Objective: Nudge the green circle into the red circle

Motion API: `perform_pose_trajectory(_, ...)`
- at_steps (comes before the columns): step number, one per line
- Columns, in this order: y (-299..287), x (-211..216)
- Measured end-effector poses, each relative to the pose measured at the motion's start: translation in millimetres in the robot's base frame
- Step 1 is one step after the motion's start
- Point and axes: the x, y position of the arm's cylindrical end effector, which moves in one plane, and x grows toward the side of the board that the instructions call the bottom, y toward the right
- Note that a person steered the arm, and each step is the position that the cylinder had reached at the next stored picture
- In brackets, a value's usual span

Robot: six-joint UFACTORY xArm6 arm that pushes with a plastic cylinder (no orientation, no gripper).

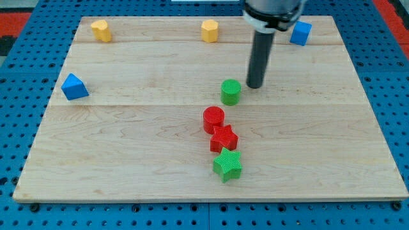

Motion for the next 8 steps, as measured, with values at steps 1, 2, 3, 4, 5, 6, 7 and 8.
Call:
perform_pose_trajectory(1, -40, 3)
perform_pose_trajectory(2, -48, 7)
perform_pose_trajectory(3, -17, 7)
perform_pose_trajectory(4, -24, 8)
perform_pose_trajectory(5, -42, 10)
perform_pose_trajectory(6, -48, -6)
perform_pose_trajectory(7, -66, -20)
perform_pose_trajectory(8, -82, -5)
